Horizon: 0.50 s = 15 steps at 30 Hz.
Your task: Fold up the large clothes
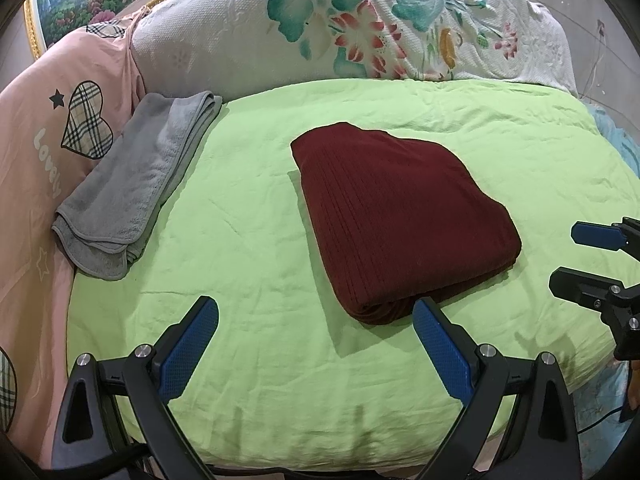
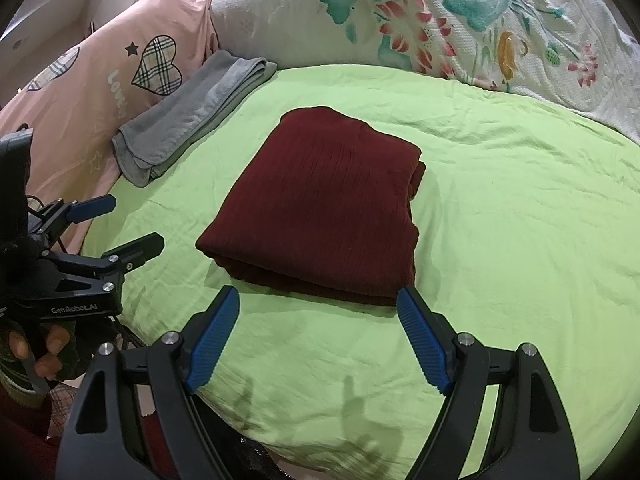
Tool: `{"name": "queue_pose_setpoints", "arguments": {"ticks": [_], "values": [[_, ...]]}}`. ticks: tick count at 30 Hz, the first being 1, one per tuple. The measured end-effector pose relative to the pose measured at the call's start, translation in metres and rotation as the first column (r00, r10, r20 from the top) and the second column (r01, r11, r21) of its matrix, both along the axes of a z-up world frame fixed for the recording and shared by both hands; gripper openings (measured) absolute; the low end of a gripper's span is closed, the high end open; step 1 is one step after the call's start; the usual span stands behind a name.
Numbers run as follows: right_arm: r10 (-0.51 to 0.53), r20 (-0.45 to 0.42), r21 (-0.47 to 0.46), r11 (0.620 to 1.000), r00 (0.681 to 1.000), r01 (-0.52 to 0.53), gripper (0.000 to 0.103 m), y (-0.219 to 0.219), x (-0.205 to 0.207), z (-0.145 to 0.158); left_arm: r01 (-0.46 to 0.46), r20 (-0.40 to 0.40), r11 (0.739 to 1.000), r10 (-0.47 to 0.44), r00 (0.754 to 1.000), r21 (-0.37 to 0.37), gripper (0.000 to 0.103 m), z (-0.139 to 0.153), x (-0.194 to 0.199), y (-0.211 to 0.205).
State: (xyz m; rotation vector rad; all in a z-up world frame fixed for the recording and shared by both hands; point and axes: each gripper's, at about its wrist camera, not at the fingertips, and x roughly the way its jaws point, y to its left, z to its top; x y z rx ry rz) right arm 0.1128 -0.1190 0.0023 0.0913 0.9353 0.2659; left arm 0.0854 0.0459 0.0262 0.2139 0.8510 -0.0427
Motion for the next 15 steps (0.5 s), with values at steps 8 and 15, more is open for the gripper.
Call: {"name": "queue_pose_setpoints", "arguments": {"ticks": [8,15], "values": [[0.000,-0.001,0.005,1.000,1.000,0.000,0.081,-0.0005,-0.0004,0.0004,0.001,-0.001,1.000,-0.001,1.000,-0.008,0.098,0.0018,0.0022,0.0020],[-0.002,-0.002,0.004,1.000,1.000,0.002,0.081,-0.0004,-0.0005,0.0008,-0.002,0.001,1.000,0.002,1.000,-0.009,0.098,0.0023,0.0017,0.0013]]}}
